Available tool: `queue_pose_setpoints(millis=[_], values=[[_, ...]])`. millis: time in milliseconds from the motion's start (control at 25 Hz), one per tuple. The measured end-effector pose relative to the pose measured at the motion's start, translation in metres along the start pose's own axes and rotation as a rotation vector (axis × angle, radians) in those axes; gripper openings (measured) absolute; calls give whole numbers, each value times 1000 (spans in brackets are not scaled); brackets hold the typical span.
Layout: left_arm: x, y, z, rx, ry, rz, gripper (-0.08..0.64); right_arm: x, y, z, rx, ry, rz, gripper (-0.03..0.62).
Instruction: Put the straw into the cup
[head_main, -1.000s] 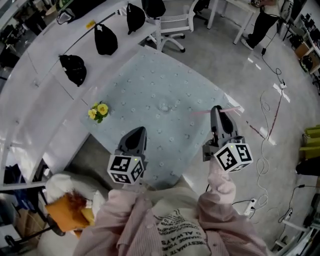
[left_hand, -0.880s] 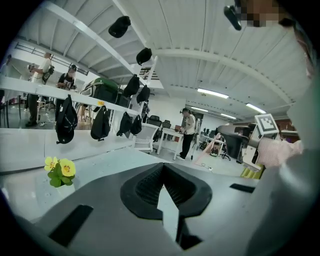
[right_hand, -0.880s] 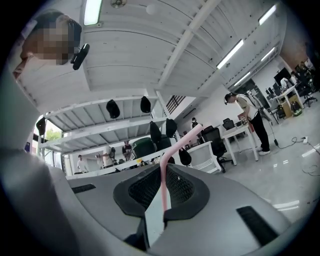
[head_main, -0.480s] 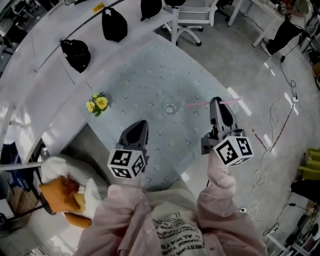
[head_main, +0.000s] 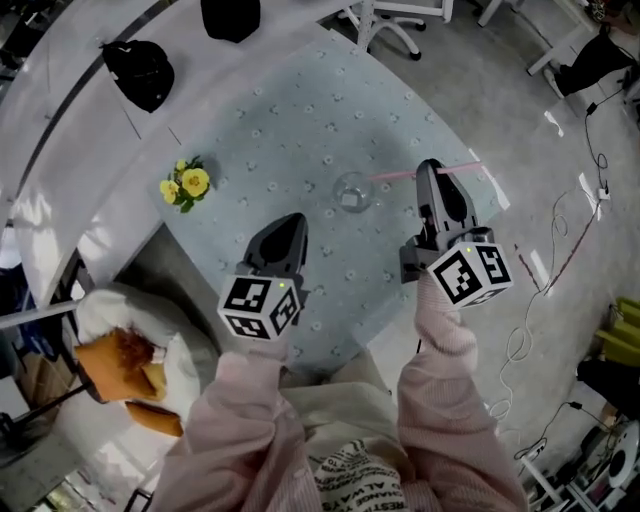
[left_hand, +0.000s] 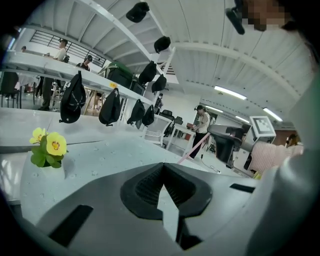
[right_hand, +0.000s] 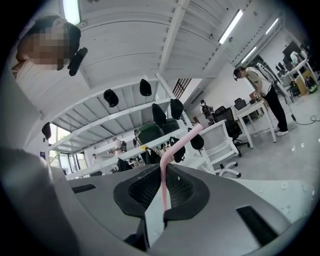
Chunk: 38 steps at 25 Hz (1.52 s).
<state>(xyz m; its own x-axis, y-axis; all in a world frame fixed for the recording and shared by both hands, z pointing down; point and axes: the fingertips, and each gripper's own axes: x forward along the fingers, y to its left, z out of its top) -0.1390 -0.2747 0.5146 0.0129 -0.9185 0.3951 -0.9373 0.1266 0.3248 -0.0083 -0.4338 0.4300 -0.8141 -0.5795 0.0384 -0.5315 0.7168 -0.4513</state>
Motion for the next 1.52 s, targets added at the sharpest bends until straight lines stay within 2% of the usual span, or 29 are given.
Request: queue_pose_setpoints(millis=[440,760,1040,1520], values=[[31,19,-36,-56,68,-15,0,27,-10,-72,7,149,18,25],[39,22,-48,-72,89,-45,0,37,-16,-106,34,218,23,25],[42,19,-59,-89,110,-49,0,39,-21,-121,66,241,21,25],[49,14,-62,-98,114,-59,0,40,-32,-123,117,212,5,26]])
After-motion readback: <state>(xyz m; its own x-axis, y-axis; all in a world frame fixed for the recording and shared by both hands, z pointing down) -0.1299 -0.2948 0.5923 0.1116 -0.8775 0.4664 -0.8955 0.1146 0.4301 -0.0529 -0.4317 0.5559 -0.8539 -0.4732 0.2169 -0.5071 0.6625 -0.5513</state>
